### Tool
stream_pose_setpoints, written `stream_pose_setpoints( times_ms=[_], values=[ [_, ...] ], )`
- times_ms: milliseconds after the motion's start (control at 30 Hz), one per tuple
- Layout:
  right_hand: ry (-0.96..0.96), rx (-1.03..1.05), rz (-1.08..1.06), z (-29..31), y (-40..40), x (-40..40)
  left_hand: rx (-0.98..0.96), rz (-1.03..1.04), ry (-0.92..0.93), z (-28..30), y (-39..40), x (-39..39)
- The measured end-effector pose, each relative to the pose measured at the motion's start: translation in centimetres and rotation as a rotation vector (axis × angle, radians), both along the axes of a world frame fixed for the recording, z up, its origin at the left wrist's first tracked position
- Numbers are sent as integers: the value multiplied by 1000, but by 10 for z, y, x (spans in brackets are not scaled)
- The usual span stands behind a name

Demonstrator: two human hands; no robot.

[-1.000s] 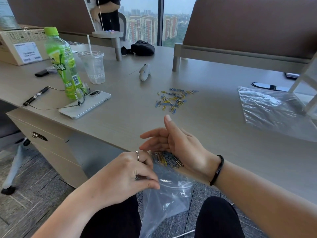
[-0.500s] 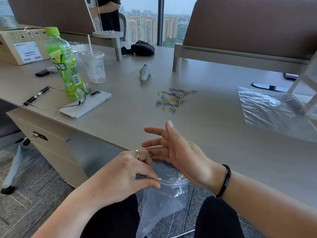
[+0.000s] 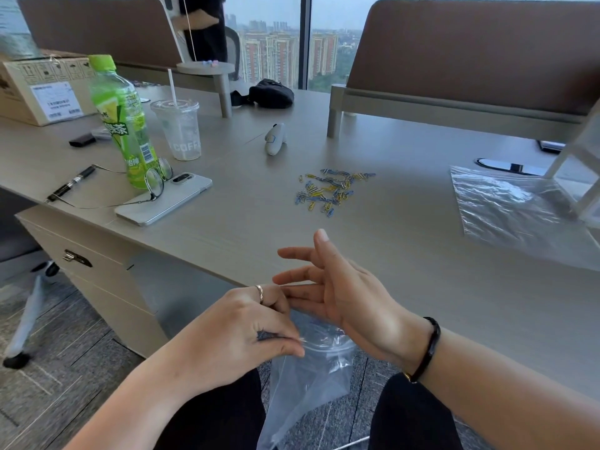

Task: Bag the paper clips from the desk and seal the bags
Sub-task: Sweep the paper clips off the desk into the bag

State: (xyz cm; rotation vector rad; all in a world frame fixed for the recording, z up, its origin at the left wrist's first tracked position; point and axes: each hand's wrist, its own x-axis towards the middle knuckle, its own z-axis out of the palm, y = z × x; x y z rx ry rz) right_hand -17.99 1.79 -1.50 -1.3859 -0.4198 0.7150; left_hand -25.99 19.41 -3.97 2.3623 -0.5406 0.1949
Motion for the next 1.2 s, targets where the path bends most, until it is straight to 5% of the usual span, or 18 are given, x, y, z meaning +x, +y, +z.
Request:
stream_pose_setpoints(
  times_ms=[167, 400, 567, 800, 1000, 1200],
  values=[
    [246, 145, 5, 3, -4, -7, -13, 17, -10, -2, -1, -1],
    [182, 153, -113, 20, -9, 5, -33, 14, -10, 0, -2, -4],
    [-59, -99, -28, 23, -21, 5, -35, 22, -23, 2, -1, -5],
    [-860, -688, 399, 34, -38, -15, -68, 23, -8, 3, 0, -5],
    [-1032, -988, 569, 50, -43, -22, -21, 29, 19, 11, 1, -10],
    [-1011, -1066, 644, 55, -47, -25, 54, 17, 74, 18, 2, -14]
  ],
)
